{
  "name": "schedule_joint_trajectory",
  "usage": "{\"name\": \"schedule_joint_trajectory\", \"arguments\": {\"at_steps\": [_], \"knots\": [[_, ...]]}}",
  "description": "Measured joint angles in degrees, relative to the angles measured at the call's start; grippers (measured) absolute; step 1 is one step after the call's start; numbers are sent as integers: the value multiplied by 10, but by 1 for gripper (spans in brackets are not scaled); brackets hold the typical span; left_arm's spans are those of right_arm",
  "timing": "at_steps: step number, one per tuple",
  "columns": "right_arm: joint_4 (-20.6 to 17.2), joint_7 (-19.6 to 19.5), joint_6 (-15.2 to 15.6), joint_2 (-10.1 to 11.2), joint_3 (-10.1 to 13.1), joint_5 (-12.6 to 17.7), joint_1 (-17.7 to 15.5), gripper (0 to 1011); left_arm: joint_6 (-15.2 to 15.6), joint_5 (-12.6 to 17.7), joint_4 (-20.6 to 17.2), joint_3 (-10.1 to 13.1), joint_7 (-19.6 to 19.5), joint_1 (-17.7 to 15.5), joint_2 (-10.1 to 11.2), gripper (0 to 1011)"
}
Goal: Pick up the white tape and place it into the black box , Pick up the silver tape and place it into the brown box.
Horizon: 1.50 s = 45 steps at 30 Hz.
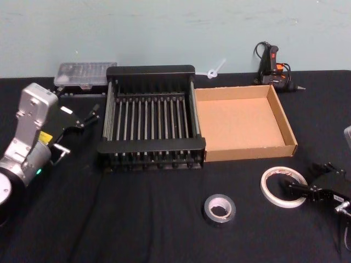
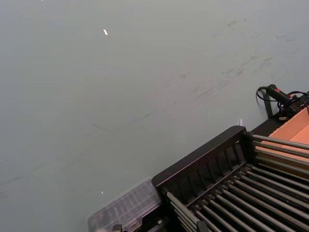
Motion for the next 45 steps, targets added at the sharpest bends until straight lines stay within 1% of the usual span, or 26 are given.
{"name": "schedule_joint_trajectory", "arguments": {"at_steps": [8, 18, 35, 45], "knots": [[18, 4, -1, -14, 1, -7, 11, 1000, 0, 0, 0, 0, 0, 0, 0, 1001], [28, 8, -3, -23, 2, -15, 19, 1000, 0, 0, 0, 0, 0, 0, 0, 1001], [33, 16, 8, -27, 0, -27, 25, 1000, 0, 0, 0, 0, 0, 0, 0, 1001], [33, 16, 9, -29, 1, -30, 25, 1000, 0, 0, 0, 0, 0, 0, 0, 1001]]}}
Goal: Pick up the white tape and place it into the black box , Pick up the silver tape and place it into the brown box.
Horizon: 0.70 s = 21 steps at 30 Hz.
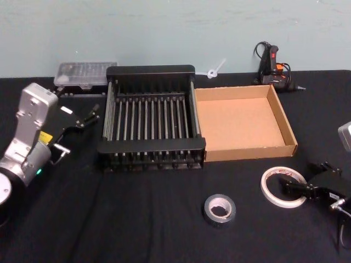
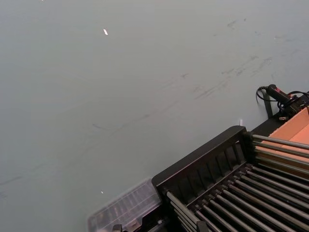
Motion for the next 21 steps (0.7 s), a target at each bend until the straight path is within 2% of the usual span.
{"name": "schedule_joint_trajectory", "arguments": {"at_steps": [18, 21], "knots": [[0, -1, 0, 1, 0, 1, 0, 1000, 0, 0, 0, 0, 0, 0, 0, 1001], [-1, -1, 0, 1, 0, 1, 0, 950, 0, 0, 0, 0, 0, 0, 0, 1001]]}}
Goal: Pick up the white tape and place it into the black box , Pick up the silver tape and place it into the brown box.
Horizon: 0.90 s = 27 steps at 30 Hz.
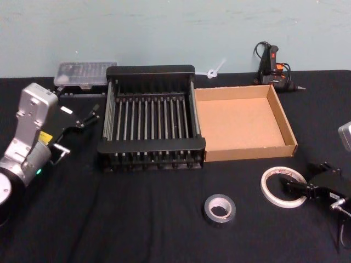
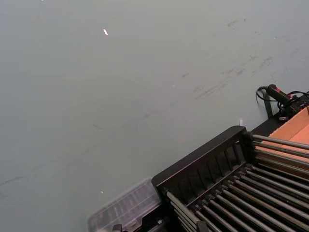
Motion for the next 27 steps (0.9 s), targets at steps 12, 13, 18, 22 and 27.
{"name": "schedule_joint_trajectory", "arguments": {"at_steps": [12, 13, 18, 22, 27], "knots": [[0, 0, 0, 0, 0, 1, 0, 624, 0, 0, 0, 0, 0, 0, 0, 1001], [0, 0, 0, 0, 0, 1, 0, 604, 0, 0, 0, 0, 0, 0, 0, 1001], [0, 0, 0, 0, 0, 1, 0, 419, 0, 0, 0, 0, 0, 0, 0, 1001], [0, 0, 0, 0, 0, 1, 0, 301, 0, 0, 0, 0, 0, 0, 0, 1002], [0, 0, 0, 0, 0, 1, 0, 125, 0, 0, 0, 0, 0, 0, 0, 1001]]}}
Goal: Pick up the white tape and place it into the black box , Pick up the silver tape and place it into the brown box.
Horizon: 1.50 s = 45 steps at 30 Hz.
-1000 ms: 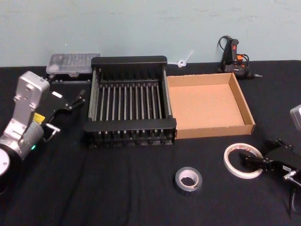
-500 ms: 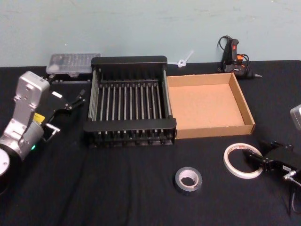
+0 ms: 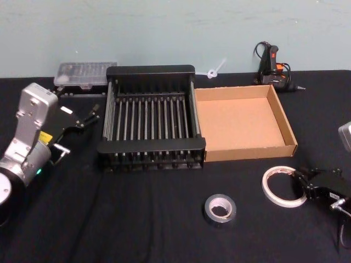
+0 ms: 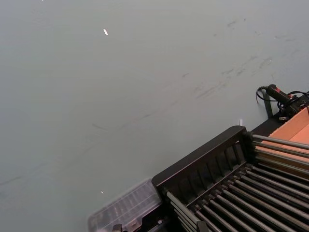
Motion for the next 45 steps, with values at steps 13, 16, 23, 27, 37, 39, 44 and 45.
{"name": "schedule_joint_trajectory", "arguments": {"at_steps": [13, 16, 23, 27, 37, 39, 44, 45], "knots": [[0, 0, 0, 0, 0, 0, 0, 87, 0, 0, 0, 0, 0, 0, 0, 1001], [0, 0, 0, 0, 0, 0, 0, 87, 0, 0, 0, 0, 0, 0, 0, 1001], [0, 2, -2, 1, 0, 0, 0, 87, 0, 0, 0, 0, 0, 0, 0, 1001], [-5, 16, -12, 5, 1, 5, -3, 87, 0, 0, 0, 0, 0, 0, 0, 1001], [-33, 36, -30, 14, 4, 25, -7, 87, 0, 0, 0, 0, 0, 0, 0, 1001], [-37, 37, -35, 14, 4, 28, -4, 87, 0, 0, 0, 0, 0, 0, 0, 1001], [-39, 38, -46, 12, -3, 30, 12, 87, 0, 0, 0, 0, 0, 0, 0, 1001], [-39, 39, -49, 11, -6, 30, 19, 87, 0, 0, 0, 0, 0, 0, 0, 1001]]}}
